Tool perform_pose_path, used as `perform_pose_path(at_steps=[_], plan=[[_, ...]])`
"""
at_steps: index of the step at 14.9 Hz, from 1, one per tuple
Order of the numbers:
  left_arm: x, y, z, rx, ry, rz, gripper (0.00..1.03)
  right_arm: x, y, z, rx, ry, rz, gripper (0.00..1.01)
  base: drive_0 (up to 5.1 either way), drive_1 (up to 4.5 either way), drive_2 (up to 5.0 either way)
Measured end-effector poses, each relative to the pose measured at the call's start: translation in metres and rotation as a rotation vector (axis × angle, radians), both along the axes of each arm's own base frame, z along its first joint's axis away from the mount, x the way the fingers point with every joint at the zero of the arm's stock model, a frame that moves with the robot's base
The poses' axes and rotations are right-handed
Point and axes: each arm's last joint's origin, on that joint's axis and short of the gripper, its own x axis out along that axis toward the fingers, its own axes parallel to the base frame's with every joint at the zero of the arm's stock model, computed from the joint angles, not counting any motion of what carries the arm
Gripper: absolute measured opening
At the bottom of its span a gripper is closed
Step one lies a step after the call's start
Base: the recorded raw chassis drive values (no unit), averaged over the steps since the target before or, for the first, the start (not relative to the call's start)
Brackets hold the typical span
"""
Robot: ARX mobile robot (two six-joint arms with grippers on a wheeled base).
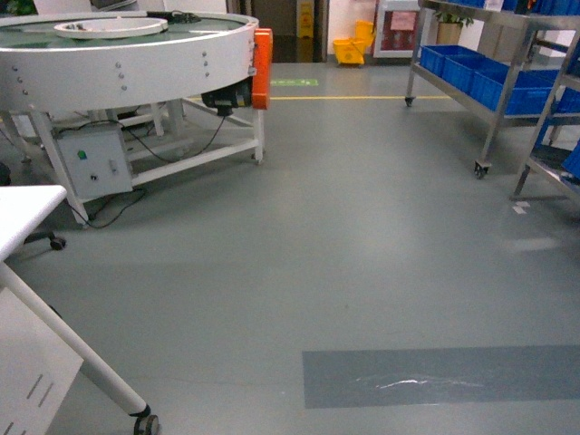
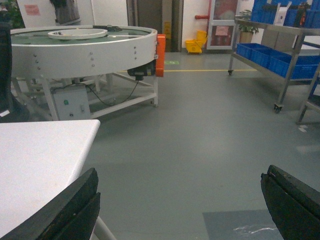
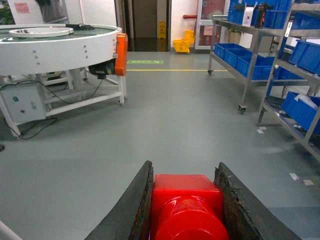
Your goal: Pick red block from blue box to shelf
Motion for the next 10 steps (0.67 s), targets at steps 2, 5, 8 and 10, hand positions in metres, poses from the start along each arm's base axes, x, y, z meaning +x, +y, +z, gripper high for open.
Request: perform_pose_path(at_steps=[2, 5, 8, 10], plan=[[0.0, 0.0, 0.0, 0.0, 0.0, 0.0, 0.98, 0.0, 0.0, -0.0001, 0.0, 0.002, 0.0, 0.29, 0.0, 4.09, -4.1], [0.0, 0.0, 0.0001, 0.0, -0.001, 0.001, 0.98, 0.0, 0.0, 0.0001, 0.0, -0.001, 0.0, 0.29, -0.1, 4.04, -4.1], [0.0, 0.0, 0.0, 0.0, 0.0, 0.0, 0.98, 0.0, 0.0, 0.0002, 0.0, -0.002, 0.0, 0.29, 0.0, 4.06, -4.1], [0.0, 0.0, 0.0, 0.0, 0.0, 0.0, 0.98, 0.0, 0.0, 0.0, 0.0, 0.0, 0.0, 0.29, 0.0, 4.14, -4.0]])
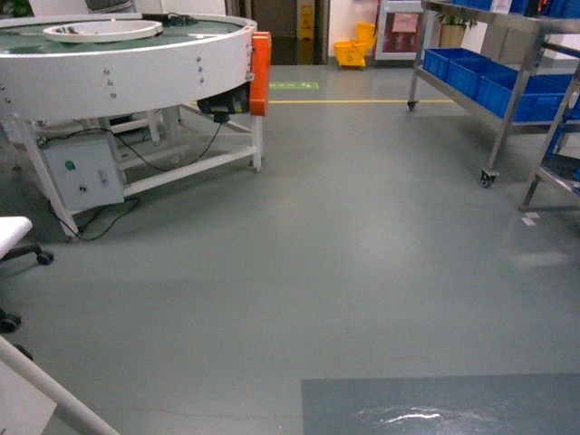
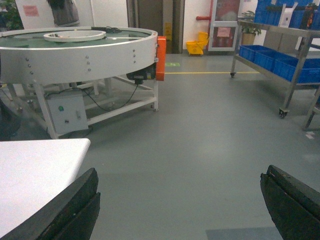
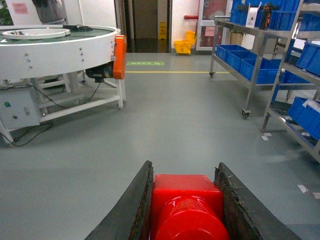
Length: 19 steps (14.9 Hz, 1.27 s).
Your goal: Pick red block from blue box to shelf
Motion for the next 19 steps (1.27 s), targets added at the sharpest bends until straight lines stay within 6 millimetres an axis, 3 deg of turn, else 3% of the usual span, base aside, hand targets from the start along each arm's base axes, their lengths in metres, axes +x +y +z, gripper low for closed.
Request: perform_pose_path(at_steps=[19], plan=[[0.0, 0.0, -0.0002, 0.0, 0.002, 0.0, 0.98, 0.0, 0.0, -0.0002, 0.0, 0.002, 0.0, 0.29, 0.0, 4.17, -4.2]])
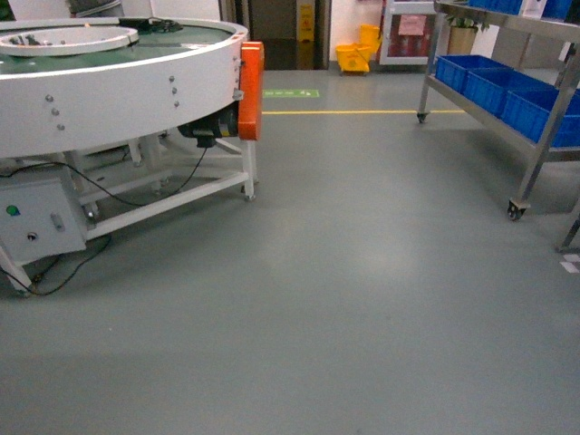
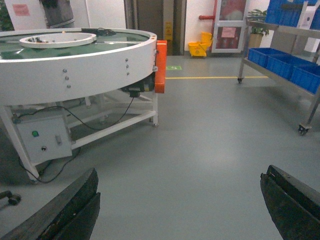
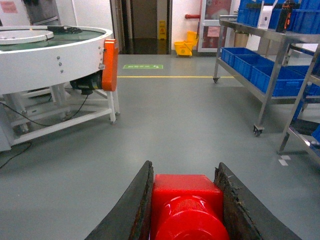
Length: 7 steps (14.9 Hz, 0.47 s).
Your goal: Pick red block from blue box to shelf
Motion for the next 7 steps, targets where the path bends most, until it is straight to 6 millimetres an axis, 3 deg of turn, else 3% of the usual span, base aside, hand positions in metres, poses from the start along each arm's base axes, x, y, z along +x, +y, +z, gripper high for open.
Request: perform_pose_path(at_steps=[7], plan=[[0.0, 0.0, 0.0001, 0.0, -0.002, 0.0, 0.98, 0.0, 0.0, 0.0, 0.0, 0.0, 0.0, 0.29, 0.0, 4.29, -4.2]])
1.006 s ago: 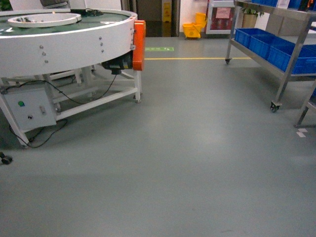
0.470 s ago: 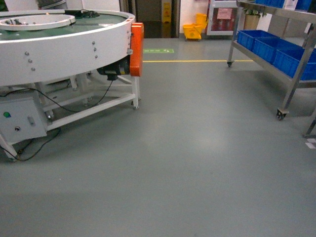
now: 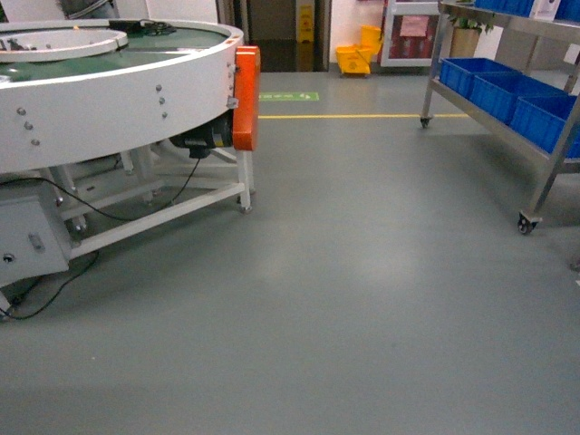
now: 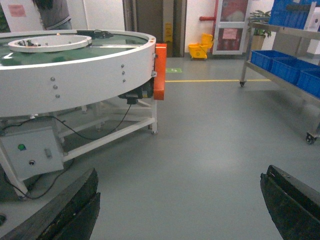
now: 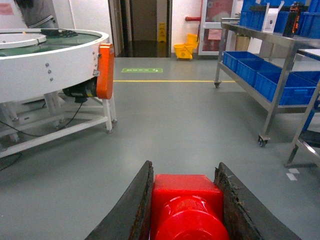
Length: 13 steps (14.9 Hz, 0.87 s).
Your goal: Pick red block from blue box to shelf
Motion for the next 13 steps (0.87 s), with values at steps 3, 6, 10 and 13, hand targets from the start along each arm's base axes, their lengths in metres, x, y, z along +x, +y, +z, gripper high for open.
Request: perform_pose_path(at_steps=[3, 6, 10, 13], plan=[[0.0, 0.0, 0.0, 0.0, 0.0, 0.0, 0.98, 0.0, 0.0, 0.0002, 0.0, -0.002, 0.0, 0.29, 0.1, 4.38, -4.2], [0.0, 0.0, 0.0, 0.0, 0.0, 0.0, 0.98, 0.0, 0.0, 0.0003, 0.0, -0.003, 0.0, 0.29, 0.0, 4.3, -4.3], [0.0, 0.0, 0.0002, 0.0, -0.002, 0.0, 0.98, 0.0, 0.0, 0.0004, 0.0, -0.004, 0.0, 0.29, 0.0, 4.31, -4.3], [0.0, 0.0, -0.0001, 0.0, 0.001, 0.001, 0.98, 0.0, 0.0, -0.0001, -0.001, 0.001, 0.0, 0.29, 0.0, 4.31, -4.3]])
